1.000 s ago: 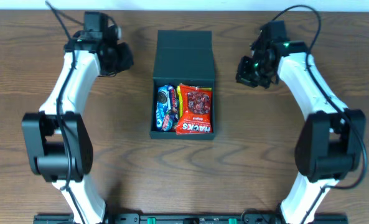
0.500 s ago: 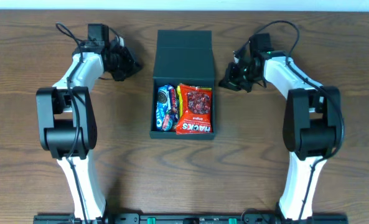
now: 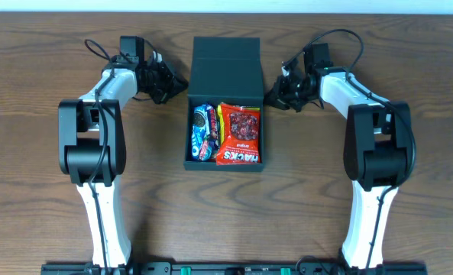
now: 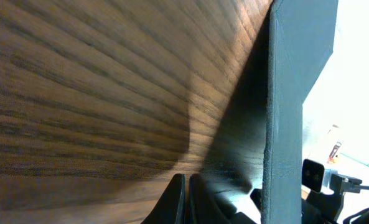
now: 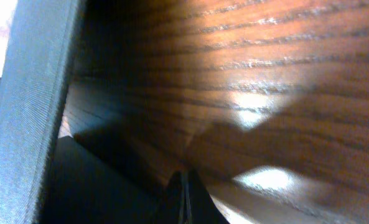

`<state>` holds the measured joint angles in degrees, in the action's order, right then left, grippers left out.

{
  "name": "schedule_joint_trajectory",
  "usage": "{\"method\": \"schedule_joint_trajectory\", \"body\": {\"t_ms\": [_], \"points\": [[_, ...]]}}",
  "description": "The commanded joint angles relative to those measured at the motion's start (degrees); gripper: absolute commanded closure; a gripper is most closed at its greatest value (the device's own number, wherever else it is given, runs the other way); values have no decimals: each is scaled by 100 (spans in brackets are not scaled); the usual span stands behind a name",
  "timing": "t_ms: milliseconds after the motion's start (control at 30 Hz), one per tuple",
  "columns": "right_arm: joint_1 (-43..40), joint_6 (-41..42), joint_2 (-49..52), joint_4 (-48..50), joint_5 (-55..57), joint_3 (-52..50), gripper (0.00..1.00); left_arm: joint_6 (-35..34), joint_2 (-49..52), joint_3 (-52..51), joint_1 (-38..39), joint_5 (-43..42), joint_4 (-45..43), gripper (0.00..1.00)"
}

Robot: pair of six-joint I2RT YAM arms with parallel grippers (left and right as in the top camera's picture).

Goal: Pack container
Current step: 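Raise both grippers to the back edge of the upright lid, then push the lid forward with both grippers to close the box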

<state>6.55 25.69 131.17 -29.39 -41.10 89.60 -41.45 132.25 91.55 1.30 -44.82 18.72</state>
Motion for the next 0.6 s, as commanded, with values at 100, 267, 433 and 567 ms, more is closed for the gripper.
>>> {"method": "schedule_joint_trajectory", "body": {"t_ms": [100,267,433,567], "points": [[-17,61,9,361,-575,13,98,-188,50,55,155,-350,-376,94],[-33,-59,9,525,-1040,50,98,-136,50,57,155,-807,-765,95],[-166,-474,-42,509,-1620,376,98,-24,15,133,70,-1386,-1182,94],[-232,-800,-212,219,-1631,717,98,251,-72,328,55,-1635,-1185,94]]}}
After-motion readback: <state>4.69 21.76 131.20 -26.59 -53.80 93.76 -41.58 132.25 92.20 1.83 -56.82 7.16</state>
